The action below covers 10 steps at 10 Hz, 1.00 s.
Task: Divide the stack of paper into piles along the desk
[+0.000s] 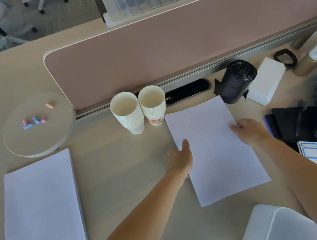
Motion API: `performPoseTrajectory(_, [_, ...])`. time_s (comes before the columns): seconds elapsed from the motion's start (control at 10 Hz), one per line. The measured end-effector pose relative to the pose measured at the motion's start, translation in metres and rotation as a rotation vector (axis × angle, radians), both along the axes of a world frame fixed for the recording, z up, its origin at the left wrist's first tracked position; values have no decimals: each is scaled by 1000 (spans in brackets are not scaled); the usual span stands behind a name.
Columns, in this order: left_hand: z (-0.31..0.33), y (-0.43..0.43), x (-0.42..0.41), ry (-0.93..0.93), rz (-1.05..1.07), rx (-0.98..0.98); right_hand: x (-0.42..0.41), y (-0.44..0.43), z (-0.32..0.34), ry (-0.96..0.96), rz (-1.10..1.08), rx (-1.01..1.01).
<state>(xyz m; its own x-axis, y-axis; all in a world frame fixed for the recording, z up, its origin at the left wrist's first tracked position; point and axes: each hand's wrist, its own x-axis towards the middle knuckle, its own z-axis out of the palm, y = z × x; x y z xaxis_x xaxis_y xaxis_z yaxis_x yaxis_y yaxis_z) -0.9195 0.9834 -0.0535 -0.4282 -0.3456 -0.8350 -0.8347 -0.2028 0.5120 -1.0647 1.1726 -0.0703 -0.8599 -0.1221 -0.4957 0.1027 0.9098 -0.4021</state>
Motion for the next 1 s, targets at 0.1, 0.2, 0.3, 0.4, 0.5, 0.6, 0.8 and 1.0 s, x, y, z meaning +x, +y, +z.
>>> performPoseTrajectory(0.1, [9,-5,3,4,-54,-14,-1,-2,1,27,47,79])
performPoseTrajectory(0.2, [11,-4,4,-9,-129,-59,-2,-6,1,51,59,147])
performPoseTrajectory(0.3, [10,-3,4,-22,-196,-109,-2,-10,1,65,60,185])
performPoseTrajectory(0.4, [8,-1,5,-31,-205,-89,2,-15,4,64,49,210])
performPoseTrajectory(0.5, [9,3,7,-33,-187,-47,7,-17,6,76,17,222])
performPoseTrajectory(0.6, [10,6,6,-25,-178,-33,10,-17,6,71,-17,223])
performPoseTrajectory(0.8, [14,5,9,9,-205,-20,20,-22,6,50,-79,202])
performPoseTrajectory(1.0, [16,-9,23,30,-182,-24,30,-29,22,86,-71,187])
